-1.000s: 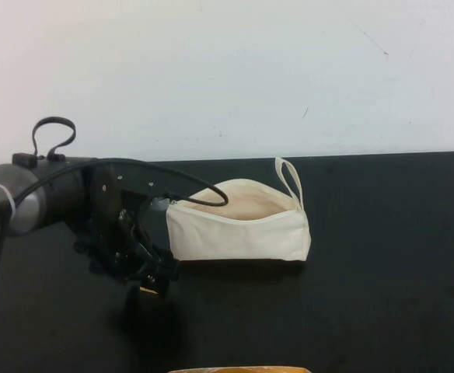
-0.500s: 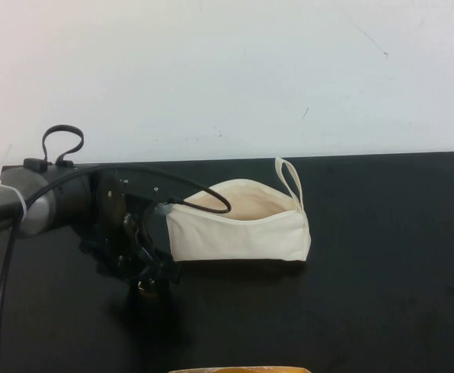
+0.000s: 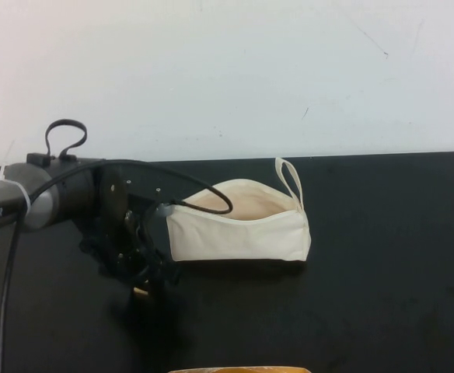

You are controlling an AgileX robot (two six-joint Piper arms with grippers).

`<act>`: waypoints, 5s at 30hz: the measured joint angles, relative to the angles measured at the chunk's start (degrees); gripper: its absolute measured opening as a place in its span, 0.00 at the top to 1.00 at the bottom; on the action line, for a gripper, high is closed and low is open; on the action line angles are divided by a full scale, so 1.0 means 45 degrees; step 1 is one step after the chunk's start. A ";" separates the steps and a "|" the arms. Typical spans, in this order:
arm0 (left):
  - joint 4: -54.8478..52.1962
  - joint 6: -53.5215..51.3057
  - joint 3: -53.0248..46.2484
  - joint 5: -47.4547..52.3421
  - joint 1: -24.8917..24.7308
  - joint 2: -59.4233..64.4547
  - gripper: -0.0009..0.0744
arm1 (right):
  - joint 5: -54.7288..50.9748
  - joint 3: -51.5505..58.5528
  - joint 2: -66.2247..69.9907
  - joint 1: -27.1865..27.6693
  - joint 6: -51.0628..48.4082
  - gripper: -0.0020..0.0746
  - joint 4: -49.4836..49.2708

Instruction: Put eraser into pencil case

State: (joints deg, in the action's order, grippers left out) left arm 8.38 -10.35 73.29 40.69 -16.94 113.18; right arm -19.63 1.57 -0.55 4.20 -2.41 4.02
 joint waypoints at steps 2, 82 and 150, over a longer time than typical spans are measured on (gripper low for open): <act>-0.0378 0.0000 0.0315 0.0932 0.0000 0.0046 0.59 | 0.0000 0.0000 0.0000 0.0000 0.0000 0.98 0.0000; -0.0001 -0.2251 1.1593 0.6196 -0.0021 -0.3852 0.99 | 0.0000 0.0000 0.0000 0.0000 -0.0133 0.98 -0.0006; -0.4038 0.1568 -1.3144 -0.3596 0.2780 -2.4640 0.99 | 0.0000 0.0000 0.0000 0.0000 -0.0154 0.98 -0.0006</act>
State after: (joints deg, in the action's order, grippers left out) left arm -9.79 -3.30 14.14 24.51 -4.43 2.30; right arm -19.63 1.57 -0.55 4.20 -3.10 3.99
